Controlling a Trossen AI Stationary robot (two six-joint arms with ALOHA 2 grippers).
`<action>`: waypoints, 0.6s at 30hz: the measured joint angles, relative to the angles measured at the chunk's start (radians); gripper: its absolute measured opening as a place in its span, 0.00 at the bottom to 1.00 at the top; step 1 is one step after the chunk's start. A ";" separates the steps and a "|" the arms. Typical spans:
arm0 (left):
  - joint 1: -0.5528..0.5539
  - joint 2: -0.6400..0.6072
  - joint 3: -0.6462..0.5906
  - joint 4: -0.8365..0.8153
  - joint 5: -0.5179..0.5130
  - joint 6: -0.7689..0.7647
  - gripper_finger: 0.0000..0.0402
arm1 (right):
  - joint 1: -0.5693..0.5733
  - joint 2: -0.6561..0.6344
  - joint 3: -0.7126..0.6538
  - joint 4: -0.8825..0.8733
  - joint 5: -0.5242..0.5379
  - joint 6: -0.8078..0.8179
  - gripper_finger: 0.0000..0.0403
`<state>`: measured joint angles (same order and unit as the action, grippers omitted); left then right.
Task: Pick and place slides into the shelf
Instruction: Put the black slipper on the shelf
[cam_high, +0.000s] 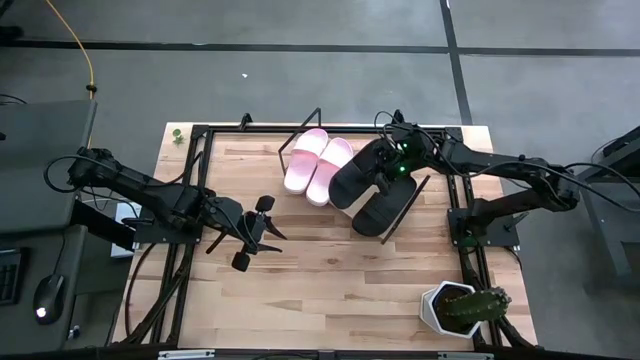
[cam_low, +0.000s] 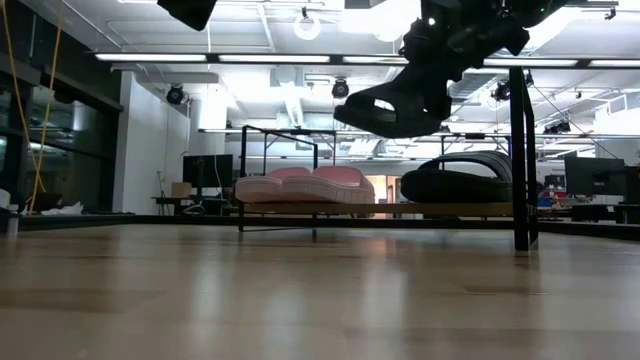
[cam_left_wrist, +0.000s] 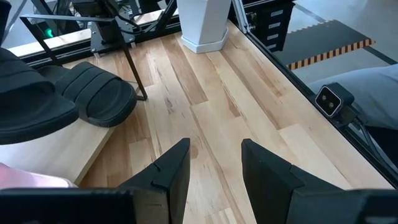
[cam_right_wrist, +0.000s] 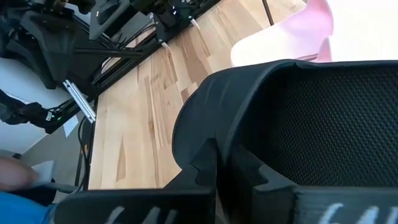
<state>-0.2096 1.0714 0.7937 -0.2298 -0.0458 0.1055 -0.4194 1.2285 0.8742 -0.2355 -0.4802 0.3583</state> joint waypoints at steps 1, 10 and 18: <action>0.000 0.000 0.000 0.000 0.000 0.000 0.32 | 0.000 0.000 0.000 0.000 0.003 0.000 0.00; 0.000 0.000 0.000 0.000 0.000 0.002 0.32 | 0.000 0.022 0.000 -0.009 0.008 0.000 0.00; 0.000 0.000 0.000 0.000 0.000 0.002 0.32 | 0.000 0.053 0.000 -0.005 -0.012 -0.010 0.00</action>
<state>-0.2093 1.0714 0.7937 -0.2298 -0.0460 0.1070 -0.4191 1.2813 0.8738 -0.2405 -0.4920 0.3487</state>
